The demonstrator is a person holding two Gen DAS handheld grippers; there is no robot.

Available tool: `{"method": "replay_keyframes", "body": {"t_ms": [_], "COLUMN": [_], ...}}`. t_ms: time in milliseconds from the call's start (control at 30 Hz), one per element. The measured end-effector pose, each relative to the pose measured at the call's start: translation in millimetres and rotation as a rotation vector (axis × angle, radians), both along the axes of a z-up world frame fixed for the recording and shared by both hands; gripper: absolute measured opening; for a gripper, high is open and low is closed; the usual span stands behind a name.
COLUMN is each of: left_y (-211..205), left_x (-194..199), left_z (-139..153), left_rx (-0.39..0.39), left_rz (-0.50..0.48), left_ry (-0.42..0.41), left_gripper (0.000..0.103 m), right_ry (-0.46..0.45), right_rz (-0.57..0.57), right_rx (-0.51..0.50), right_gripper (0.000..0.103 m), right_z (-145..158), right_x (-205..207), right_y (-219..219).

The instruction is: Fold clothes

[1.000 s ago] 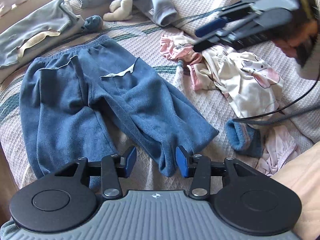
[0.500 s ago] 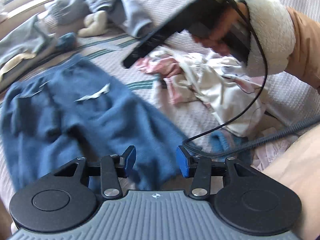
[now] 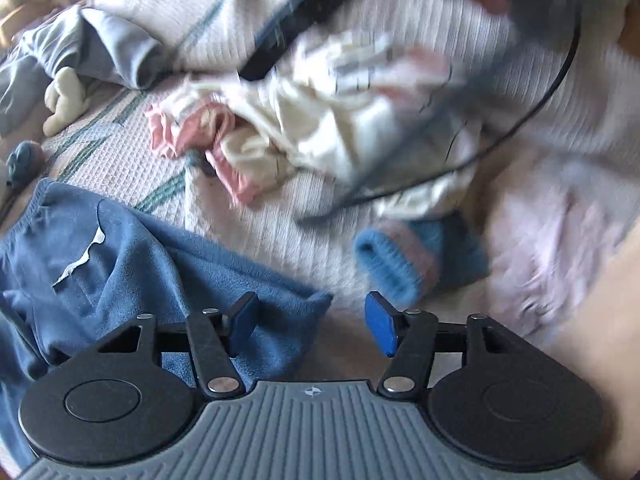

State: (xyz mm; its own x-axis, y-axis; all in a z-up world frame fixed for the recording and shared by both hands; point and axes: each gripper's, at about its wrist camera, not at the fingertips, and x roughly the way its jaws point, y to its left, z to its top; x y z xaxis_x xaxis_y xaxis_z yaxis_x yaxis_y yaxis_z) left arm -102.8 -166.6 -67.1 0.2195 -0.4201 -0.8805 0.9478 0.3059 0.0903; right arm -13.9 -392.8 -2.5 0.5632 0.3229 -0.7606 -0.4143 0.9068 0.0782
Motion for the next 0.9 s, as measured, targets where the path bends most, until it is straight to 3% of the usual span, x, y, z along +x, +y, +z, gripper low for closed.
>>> {"method": "replay_keyframes", "body": {"t_ms": [100,167,200,400,533,733,833,900], "left_y": [-5.6,-3.5,0.4,53.3,99.3,138.0,151.2,159.3], "left_x": [5.2,12.0,15.5,39.4,55.2,65.4,69.5,69.1], "left_z": [-12.8,-11.3,-6.8,45.3,79.1,82.3,80.6,81.1], "left_rx": [0.049,0.036,0.017,-0.132,-0.235,-0.324,-0.359,-0.384], "left_rz": [0.053,0.114,0.147,0.381,0.54,0.677,0.713,0.724], "left_ry": [-0.021,-0.015,-0.01,0.022,0.04,0.084,0.11,0.121], "left_gripper": [0.034,0.013,0.008,0.006,0.006,0.006,0.006,0.006], "right_ry": [-0.013,-0.022,-0.029,-0.007,0.052,0.181,0.189,0.144], "right_rz": [0.007,0.025,0.035,0.077,0.083,0.041,0.052,0.089], "right_rx": [0.016,0.028,0.038,0.157,0.161,0.106,0.095,0.077], "right_gripper": [0.044,0.044,0.044,0.044,0.044,0.043,0.005,0.002], "right_z": [-2.7,-4.5,-5.1,-15.1,-34.9,-77.2,-77.0,-58.2], "right_x": [5.0,15.2,21.3,92.7,151.5,209.0,207.3,199.4], "right_y": [-0.4,5.1,8.4,43.8,79.4,116.9,123.3,127.9]}}
